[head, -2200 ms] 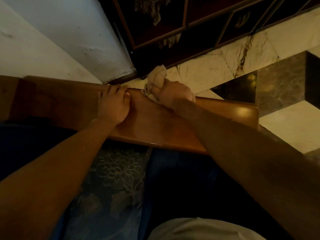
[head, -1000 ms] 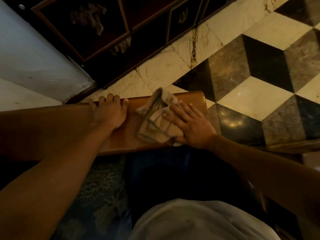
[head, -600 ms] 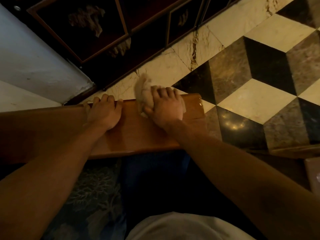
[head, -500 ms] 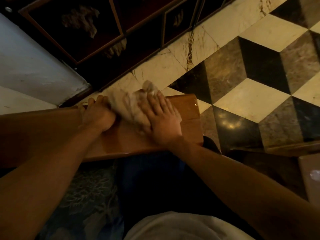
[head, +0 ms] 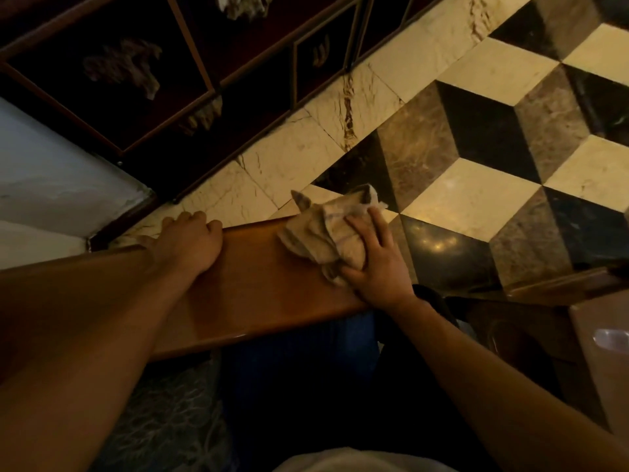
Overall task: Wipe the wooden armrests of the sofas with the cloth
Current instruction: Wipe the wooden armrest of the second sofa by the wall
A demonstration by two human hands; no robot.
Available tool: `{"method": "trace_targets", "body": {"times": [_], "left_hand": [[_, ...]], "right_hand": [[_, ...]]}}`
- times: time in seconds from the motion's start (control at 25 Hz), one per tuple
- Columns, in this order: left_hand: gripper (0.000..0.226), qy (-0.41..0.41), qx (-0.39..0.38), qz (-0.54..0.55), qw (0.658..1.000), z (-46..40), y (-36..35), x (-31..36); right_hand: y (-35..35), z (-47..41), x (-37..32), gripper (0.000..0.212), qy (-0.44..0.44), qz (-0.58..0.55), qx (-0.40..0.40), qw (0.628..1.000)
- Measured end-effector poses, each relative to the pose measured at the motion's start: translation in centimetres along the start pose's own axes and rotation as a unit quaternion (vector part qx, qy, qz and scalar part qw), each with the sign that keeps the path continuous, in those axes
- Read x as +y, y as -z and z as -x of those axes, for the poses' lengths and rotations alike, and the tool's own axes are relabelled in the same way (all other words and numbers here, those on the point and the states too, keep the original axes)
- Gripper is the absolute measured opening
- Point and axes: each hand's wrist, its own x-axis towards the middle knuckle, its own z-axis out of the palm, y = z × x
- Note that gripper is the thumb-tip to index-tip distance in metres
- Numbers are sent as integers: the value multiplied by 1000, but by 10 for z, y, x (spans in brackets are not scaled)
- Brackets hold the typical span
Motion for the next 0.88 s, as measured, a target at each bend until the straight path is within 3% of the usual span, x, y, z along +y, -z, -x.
{"method": "trace_targets", "body": {"times": [0.16,0.28,0.36,0.44,0.52,0.6,0.68,0.76,0.88], "left_hand": [[50,13,-25,19,999,-3,3,8],[47,38,-31,2,999,-1,5,12],[45,63,-36,18,997,0,8,18],[40,99,-43,72,992,-3,7,27],[37,109,-55,120,985,-3,4,42],[44,95,-80,87,989,-4,2,55],[55,64,-91,44,993,-7,3,62],[56,59,-71,12,996,-8,2,64],[56,56,-67,-12,996,-5,6,65]], "right_hand": [[18,-91,-22,74,-126,-52,-33,990],[33,-143,-24,67,-212,-70,-204,953],[38,-153,-12,51,-232,-163,-273,919],[37,-134,4,34,-245,-341,-252,872],[31,-102,13,33,-277,-447,-166,834],[25,-71,15,29,-246,-453,-96,851],[20,-40,11,59,-167,-432,-70,883],[11,-7,11,87,-106,-308,-47,944],[-4,43,10,89,-15,-32,-64,997]]}}
